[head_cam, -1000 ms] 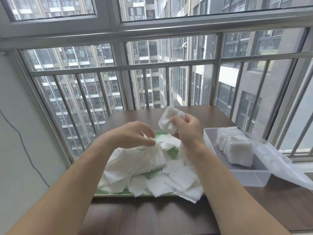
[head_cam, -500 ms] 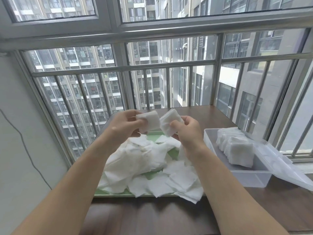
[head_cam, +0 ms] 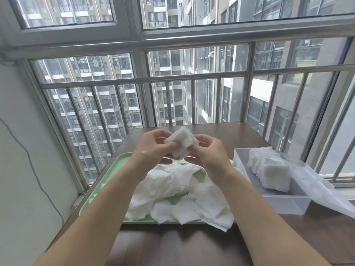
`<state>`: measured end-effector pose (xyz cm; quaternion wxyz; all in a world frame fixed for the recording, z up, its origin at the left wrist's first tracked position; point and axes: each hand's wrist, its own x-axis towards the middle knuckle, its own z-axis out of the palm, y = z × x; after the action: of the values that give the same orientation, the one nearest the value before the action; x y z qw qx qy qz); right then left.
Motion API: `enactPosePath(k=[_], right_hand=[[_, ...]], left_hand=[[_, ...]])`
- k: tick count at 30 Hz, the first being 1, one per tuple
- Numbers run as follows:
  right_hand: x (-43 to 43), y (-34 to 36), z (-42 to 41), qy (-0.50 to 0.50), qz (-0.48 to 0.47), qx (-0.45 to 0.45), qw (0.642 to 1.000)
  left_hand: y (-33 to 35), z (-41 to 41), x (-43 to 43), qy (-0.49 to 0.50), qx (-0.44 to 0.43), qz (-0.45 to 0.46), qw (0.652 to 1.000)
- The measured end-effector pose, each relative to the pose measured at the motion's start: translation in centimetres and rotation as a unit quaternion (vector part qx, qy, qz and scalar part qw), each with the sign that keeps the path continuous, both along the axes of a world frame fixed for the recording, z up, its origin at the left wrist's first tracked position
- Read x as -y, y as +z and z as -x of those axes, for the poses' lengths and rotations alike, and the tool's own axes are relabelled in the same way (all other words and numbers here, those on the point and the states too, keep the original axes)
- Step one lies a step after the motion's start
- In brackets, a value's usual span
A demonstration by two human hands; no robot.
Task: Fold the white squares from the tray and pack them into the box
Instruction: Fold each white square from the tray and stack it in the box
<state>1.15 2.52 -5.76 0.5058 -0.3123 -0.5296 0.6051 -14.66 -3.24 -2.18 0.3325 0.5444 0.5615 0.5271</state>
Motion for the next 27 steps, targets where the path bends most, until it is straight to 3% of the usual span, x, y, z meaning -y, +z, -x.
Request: enactPosePath(k=[10, 13, 17, 22, 27], right_hand=[[1.0, 0.8, 0.2, 0.052, -0.009, -0.003, 0.999], [1.6, 1.8, 0.3, 0.05, -0.026, 0.008, 0.998], [2.0, 3.9, -0.5, 0.064, -0.057, 0.029, 0.996], [2.3, 6.3, -2.8, 0.105, -0.1, 0.142, 0.979], [3.2, 9.2, -6.2, 0.121, -0.17, 0.312, 0.927]], left_hand=[[0.4, 0.1, 0.0, 0.068, -0.14, -0.02, 0.988], [0.8, 0.1, 0.5, 0.062, -0.111, -0.02, 0.992], [1.4, 0.6, 1.3, -0.048, 0.023, -0.011, 0.999], [2.2, 0.1, 2.7, -0.07, 0.085, -0.036, 0.993], [2.3, -2.2, 3.6, -0.073, 0.059, -0.029, 0.995]])
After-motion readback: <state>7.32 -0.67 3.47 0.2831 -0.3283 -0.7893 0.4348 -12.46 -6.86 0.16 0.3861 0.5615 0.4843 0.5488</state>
